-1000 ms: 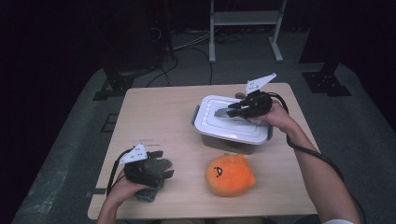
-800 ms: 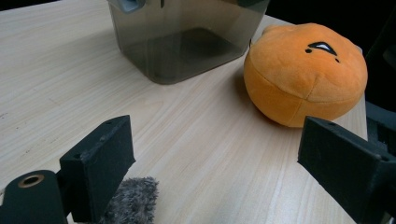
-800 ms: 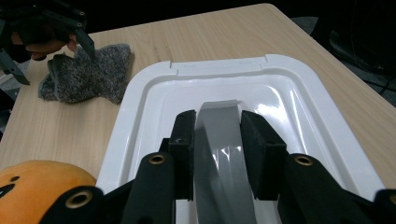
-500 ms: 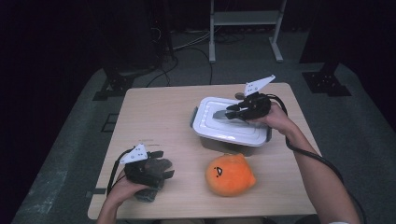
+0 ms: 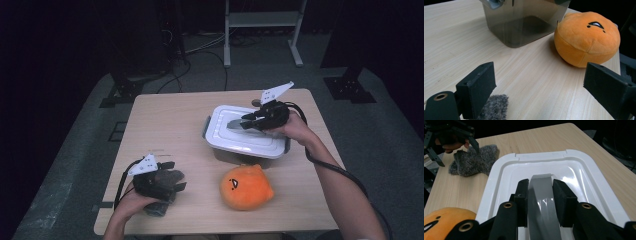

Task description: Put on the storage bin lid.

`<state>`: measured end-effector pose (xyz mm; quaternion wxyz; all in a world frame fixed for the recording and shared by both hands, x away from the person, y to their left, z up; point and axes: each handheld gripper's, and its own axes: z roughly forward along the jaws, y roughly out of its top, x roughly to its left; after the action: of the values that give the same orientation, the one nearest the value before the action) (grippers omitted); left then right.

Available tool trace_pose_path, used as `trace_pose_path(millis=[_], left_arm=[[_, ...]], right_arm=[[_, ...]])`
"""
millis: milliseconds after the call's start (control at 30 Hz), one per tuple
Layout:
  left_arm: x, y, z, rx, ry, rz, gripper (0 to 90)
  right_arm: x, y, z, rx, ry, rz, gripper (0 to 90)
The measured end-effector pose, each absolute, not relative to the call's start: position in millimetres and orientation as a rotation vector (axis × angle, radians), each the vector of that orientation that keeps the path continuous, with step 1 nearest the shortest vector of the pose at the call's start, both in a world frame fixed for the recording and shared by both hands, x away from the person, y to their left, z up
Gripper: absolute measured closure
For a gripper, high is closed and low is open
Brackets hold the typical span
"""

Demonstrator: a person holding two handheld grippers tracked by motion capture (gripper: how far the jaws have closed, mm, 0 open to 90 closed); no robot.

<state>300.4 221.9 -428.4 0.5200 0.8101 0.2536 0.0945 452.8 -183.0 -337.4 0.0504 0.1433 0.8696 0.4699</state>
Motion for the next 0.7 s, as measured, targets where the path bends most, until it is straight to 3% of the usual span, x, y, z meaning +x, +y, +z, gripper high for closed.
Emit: trace_pose_path(millis=[133,700], left_arm=[[300.3,222.2,-428.4,1.943,0.606,0.226,9.7],[300.5,222.7,-428.6,1.940,0.609,0.223,9.7]], right_arm=[[453.3,-183.0,-338.3,0.451,2.639,1.420,58.1],[451.5,-180.5,-337.2,0.424,2.646,1.356,65.4]])
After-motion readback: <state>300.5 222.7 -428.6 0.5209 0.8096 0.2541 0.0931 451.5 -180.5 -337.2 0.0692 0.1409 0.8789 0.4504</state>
